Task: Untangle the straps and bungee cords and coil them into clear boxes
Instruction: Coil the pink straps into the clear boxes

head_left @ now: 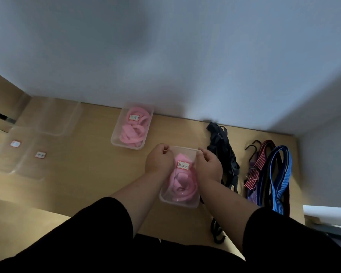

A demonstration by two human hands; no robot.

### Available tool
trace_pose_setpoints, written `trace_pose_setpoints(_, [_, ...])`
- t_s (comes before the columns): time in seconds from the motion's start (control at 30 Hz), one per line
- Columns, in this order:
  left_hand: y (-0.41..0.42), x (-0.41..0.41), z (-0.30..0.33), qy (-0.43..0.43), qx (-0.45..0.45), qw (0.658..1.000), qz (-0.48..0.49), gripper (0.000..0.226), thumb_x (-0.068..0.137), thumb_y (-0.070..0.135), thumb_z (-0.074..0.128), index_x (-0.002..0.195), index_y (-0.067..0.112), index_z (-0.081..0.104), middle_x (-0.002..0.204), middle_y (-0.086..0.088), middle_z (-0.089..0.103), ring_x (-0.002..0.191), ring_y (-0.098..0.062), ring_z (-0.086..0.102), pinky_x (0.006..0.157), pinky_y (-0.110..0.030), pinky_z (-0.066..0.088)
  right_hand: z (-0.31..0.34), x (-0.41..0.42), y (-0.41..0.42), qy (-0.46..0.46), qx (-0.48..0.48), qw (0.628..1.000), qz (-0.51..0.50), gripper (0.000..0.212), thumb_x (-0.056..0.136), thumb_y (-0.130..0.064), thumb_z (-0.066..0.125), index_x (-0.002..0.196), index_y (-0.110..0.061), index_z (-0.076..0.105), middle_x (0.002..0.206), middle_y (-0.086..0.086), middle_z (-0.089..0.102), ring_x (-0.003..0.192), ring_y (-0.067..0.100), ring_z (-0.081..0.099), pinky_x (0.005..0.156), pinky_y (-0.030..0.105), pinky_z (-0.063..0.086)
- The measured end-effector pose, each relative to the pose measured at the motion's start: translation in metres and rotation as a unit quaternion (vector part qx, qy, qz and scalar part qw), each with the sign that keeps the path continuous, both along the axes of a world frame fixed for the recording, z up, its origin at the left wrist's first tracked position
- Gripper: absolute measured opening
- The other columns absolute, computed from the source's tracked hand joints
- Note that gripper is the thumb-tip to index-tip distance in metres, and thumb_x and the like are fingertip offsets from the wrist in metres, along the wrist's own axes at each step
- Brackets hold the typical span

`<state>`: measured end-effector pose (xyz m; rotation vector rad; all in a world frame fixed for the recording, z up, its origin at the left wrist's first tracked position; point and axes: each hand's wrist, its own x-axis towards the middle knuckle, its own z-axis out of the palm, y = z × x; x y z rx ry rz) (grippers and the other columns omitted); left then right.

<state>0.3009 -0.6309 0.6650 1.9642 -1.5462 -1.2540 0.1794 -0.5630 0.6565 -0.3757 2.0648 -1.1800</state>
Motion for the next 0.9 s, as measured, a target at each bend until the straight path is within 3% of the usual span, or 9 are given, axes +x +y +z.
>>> trace_pose_setpoints(0.1, [-0.001, 0.000, -0.004, 0.000, -0.005, 1.000, -0.016, 0.021, 0.098, 0.027, 0.055, 0.114, 0.022, 0.067, 0.109, -0.001, 0.070, 0.102, -0.023, 0.062, 0.083, -0.027, 0.043, -0.001, 0.001, 0.000, 0.020, -0.009, 1.000, 0.012, 0.026, 0.098, -0.025, 0.057, 0.079, -0.037, 0.071, 0.072, -0.025, 0.068, 0.078, -0.007, 0.064, 0.065, 0.019, 0.046])
trace_pose_setpoints(0.23, [0.005, 0.002, -0.009, 0.025, -0.029, 0.999, -0.015, 0.009, 0.096, 0.025, 0.056, 0.102, 0.026, 0.064, 0.091, 0.008, 0.065, 0.090, -0.018, 0.061, 0.071, -0.023, 0.039, -0.008, 0.001, 0.001, 0.050, -0.015, 0.998, 0.028, 0.023, 0.098, -0.029, 0.053, 0.089, -0.024, 0.074, 0.080, -0.008, 0.071, 0.078, 0.007, 0.065, 0.071, 0.033, 0.055])
trace_pose_setpoints(0.33, [0.011, 0.004, -0.012, 0.038, -0.063, 0.997, -0.017, 0.010, 0.098, 0.023, 0.056, 0.103, 0.022, 0.064, 0.092, 0.008, 0.065, 0.089, -0.016, 0.062, 0.069, -0.021, 0.038, -0.013, 0.001, 0.002, 0.083, 0.004, 0.995, 0.051, 0.025, 0.099, -0.033, 0.051, 0.102, -0.021, 0.072, 0.098, 0.004, 0.069, 0.095, 0.022, 0.064, 0.085, 0.043, 0.054])
trace_pose_setpoints(0.53, [0.018, 0.012, -0.010, -0.003, -0.104, 0.994, -0.043, 0.032, 0.094, 0.035, 0.063, 0.119, 0.015, 0.060, 0.106, -0.001, 0.062, 0.093, -0.019, 0.060, 0.080, -0.030, 0.046, -0.014, 0.001, 0.003, 0.125, 0.019, 0.990, 0.067, 0.026, 0.102, -0.034, 0.049, 0.111, -0.020, 0.069, 0.105, 0.003, 0.057, 0.099, 0.021, 0.057, 0.086, 0.036, 0.048])
trace_pose_setpoints(0.63, [0.031, 0.026, -0.010, -0.038, -0.065, 0.993, -0.089, 0.045, 0.091, 0.047, 0.064, 0.124, 0.017, 0.057, 0.107, -0.001, 0.063, 0.095, -0.021, 0.061, 0.079, -0.032, 0.046, -0.013, 0.002, 0.002, 0.143, 0.023, 0.986, 0.083, 0.025, 0.103, -0.032, 0.048, 0.112, -0.018, 0.067, 0.107, 0.006, 0.058, 0.096, 0.021, 0.055, 0.084, 0.035, 0.046])
trace_pose_setpoints(0.73, [0.046, 0.038, -0.007, -0.081, -0.030, 0.987, -0.135, 0.040, 0.090, 0.058, 0.060, 0.104, 0.021, 0.059, 0.097, -0.001, 0.066, 0.090, -0.025, 0.062, 0.070, -0.032, 0.041, -0.012, 0.002, 0.001, 0.158, 0.027, 0.983, 0.088, 0.026, 0.103, -0.031, 0.047, 0.113, -0.016, 0.066, 0.108, 0.008, 0.059, 0.094, 0.019, 0.054, 0.083, 0.035, 0.046])
trace_pose_setpoints(0.8, [0.054, 0.044, -0.005, -0.108, 0.001, 0.981, -0.164, 0.045, 0.089, 0.066, 0.055, 0.085, 0.021, 0.052, 0.090, -0.005, 0.065, 0.087, -0.030, 0.063, 0.069, -0.037, 0.046, -0.010, 0.002, 0.001, 0.159, 0.028, 0.983, 0.087, 0.028, 0.103, -0.033, 0.046, 0.114, -0.016, 0.064, 0.109, 0.008, 0.059, 0.095, 0.021, 0.057, 0.084, 0.039, 0.050])
trace_pose_setpoints(0.9, [0.063, 0.046, 0.000, -0.076, 0.091, 0.982, -0.144, 0.055, 0.085, 0.073, 0.055, 0.089, 0.018, 0.055, 0.096, -0.011, 0.066, 0.083, -0.035, 0.068, 0.070, -0.048, 0.059, -0.007, 0.002, 0.003, 0.160, 0.025, 0.983, 0.088, 0.028, 0.102, -0.035, 0.047, 0.115, -0.016, 0.062, 0.111, 0.007, 0.060, 0.097, 0.023, 0.060, 0.083, 0.042, 0.052])
